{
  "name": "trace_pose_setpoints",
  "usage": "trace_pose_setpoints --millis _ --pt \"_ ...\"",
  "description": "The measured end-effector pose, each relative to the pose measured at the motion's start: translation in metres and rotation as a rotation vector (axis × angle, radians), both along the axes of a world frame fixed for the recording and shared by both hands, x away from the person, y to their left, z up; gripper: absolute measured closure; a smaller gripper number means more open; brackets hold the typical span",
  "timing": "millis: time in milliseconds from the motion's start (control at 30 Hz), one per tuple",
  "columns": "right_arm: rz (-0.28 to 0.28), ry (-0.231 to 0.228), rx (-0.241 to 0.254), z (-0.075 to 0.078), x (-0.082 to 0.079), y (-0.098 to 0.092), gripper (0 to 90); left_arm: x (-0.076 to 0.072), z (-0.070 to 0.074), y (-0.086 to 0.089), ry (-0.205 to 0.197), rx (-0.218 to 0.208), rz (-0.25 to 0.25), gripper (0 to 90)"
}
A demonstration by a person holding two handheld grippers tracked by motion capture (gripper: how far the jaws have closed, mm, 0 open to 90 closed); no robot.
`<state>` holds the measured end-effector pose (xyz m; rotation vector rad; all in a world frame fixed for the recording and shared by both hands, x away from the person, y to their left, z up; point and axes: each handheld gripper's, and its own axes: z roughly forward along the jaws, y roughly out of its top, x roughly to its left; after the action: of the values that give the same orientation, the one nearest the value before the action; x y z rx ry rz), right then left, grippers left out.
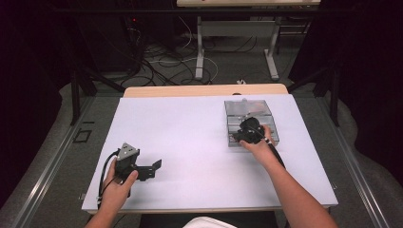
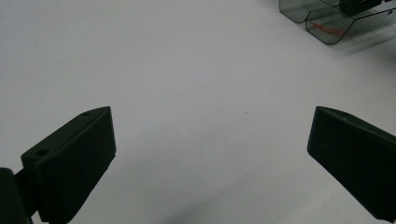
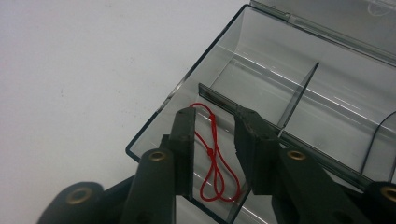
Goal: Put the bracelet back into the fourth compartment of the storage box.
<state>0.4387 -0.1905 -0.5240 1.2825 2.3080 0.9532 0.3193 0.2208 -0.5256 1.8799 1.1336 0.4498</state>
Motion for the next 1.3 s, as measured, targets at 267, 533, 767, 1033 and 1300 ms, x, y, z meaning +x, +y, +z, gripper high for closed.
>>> trace_pose_setpoints --millis 267,533,767,1033,1300 --pt "-0.031 0.003 0.018 0.003 -0.003 -0.001 54.4 0.000 0.000 0.000 -0.007 0.003 -0.001 1.2" --pt "-0.034 0.006 0.043 0.007 -0.006 -0.004 47.3 0.000 0.000 0.000 -0.001 0.006 -0.004 1.3" --pt "-0.008 -0.013 0.051 0.010 -0.010 -0.004 43.6 0.000 0.000 0.000 0.001 0.008 -0.004 1.3" --pt "0.017 -0.027 0.074 0.014 -0.016 -0.003 39.4 0.000 0.000 -0.001 0.003 0.009 -0.003 1.3" --pt "0.019 -0.034 0.081 0.018 -0.022 -0.005 37.1 0.000 0.000 -0.001 0.003 0.008 -0.004 1.3"
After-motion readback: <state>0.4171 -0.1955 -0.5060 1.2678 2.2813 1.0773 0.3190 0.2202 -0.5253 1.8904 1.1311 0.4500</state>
